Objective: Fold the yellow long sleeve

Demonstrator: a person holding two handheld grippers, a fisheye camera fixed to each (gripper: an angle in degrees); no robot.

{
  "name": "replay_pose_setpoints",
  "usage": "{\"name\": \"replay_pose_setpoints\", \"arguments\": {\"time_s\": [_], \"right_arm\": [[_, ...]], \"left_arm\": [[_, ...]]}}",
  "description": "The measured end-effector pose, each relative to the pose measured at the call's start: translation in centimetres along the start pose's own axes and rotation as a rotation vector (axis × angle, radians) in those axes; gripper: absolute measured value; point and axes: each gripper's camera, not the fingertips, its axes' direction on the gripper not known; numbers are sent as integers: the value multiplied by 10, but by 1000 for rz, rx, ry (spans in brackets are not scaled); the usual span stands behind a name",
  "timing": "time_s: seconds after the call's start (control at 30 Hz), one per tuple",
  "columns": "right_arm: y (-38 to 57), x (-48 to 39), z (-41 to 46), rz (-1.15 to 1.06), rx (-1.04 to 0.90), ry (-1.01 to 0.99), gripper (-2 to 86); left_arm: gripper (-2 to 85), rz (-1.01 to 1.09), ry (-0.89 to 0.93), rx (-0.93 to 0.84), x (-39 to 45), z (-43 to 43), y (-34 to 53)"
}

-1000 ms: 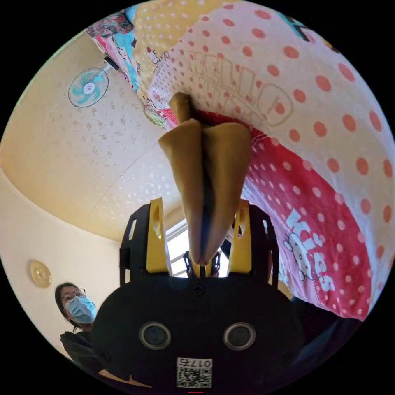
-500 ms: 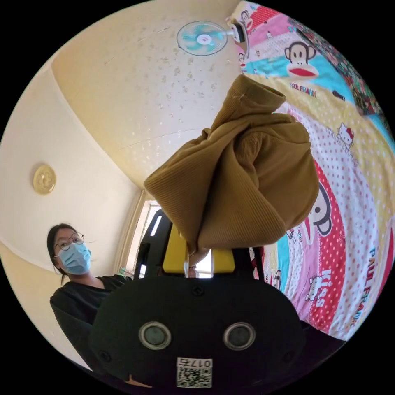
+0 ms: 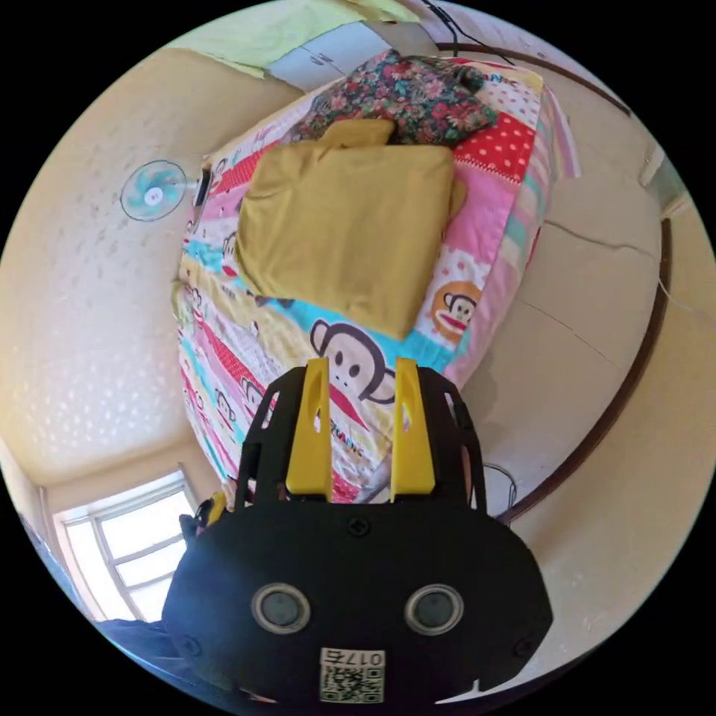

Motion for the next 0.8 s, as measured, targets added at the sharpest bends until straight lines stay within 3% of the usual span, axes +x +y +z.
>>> {"name": "replay_pose_setpoints", "arguments": {"time_s": [0.07,0.2,0.27,0.37,0.43,0.5,0.53,0.63,0.8], "right_arm": [[46,-56,83,-150,-95,116,137],[115,-175,213,-514,-180,143,144],[166,-248,283,-786,-100,229,144],[225,-292,360,-1024,95,297,143],[249,-281,411,-1056,183,339,143],[260,-246,478,-1025,118,408,144],[285,-231,482,-1084,263,417,144],[308,-220,501,-1112,303,531,144],[301,-179,504,-1074,256,410,144]], "left_arm": [[108,-33,-92,37,-47,-10,-12],[137,-1,-271,187,-111,-24,-36],[153,29,-351,249,-126,-18,-43],[161,61,-386,304,-158,21,-44],[160,97,-398,388,-174,48,-31],[158,173,-475,627,-171,69,14],[157,191,-507,666,-166,73,23],[155,202,-600,684,-153,77,31],[134,142,-373,731,-189,44,44]]}}
